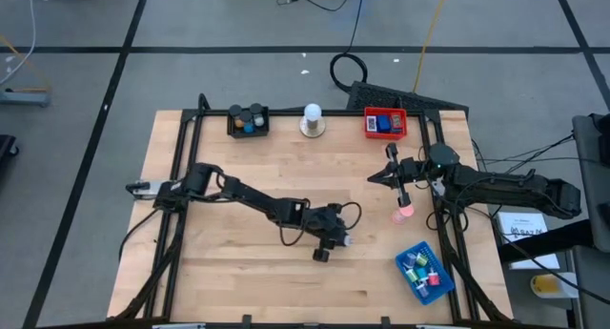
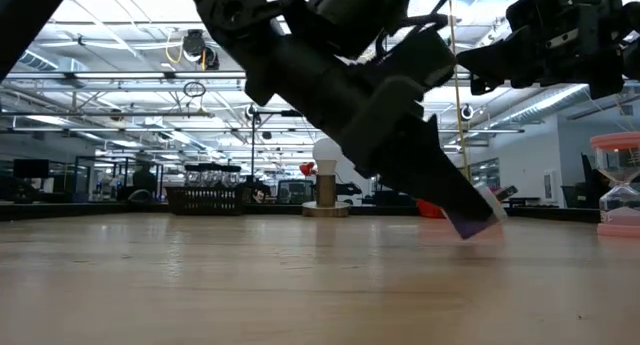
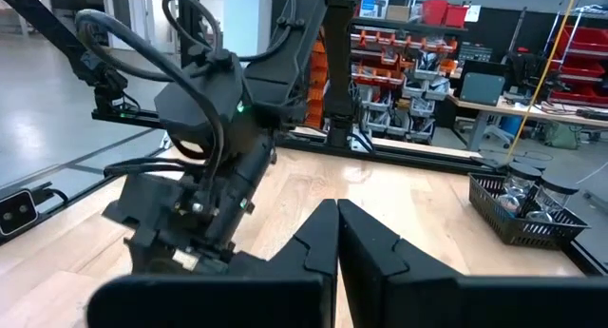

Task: Pick & Place Office items
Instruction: Put the violet charger adapter into the blue bin

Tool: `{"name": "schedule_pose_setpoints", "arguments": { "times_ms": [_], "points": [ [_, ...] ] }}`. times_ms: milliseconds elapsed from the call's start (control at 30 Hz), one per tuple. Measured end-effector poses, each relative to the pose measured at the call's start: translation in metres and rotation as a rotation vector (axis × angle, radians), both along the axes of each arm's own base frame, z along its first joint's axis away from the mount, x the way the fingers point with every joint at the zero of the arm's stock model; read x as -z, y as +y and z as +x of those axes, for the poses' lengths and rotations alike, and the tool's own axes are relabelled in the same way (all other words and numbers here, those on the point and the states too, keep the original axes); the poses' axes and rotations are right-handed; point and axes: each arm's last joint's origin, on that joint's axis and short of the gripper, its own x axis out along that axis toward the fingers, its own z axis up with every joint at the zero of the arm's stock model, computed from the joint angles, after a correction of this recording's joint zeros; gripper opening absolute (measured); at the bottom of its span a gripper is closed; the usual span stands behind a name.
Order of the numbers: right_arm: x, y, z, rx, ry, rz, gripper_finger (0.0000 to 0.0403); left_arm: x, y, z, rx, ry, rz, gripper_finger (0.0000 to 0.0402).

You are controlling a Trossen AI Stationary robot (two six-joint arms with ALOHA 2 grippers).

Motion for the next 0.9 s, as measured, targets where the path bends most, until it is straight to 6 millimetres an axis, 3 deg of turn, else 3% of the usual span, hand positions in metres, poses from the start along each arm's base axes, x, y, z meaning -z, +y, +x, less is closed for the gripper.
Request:
{"name": "schedule_pose_setpoints", "arguments": {
  "times_ms": [133,367,500,700,900],
  "points": [
    [0.000,0.000,0.000,0.000,0.001,0.000,0.0000,-0.002,0.000,0.000,-0.005,-0.001,-0.015,0.0130],
    [0.000,0.000,0.000,0.000,0.002,0.001,0.0000,0.001,-0.001,-0.002,-0.029,0.041,-0.034,0.0253],
    [0.000,0.000,0.000,0.000,0.004,0.001,0.0000,-0.009,0.001,-0.009,-0.064,0.100,-0.001,0.0273],
    [0.001,0.000,0.000,0.004,0.005,0.002,0.0000,-0.041,0.005,-0.024,-0.073,0.075,0.033,0.0188],
    [-0.001,0.000,0.000,0.005,-0.019,-0.016,0.0000,-0.041,0.014,-0.060,-0.119,-0.026,-0.044,0.0068]
  ]
}}
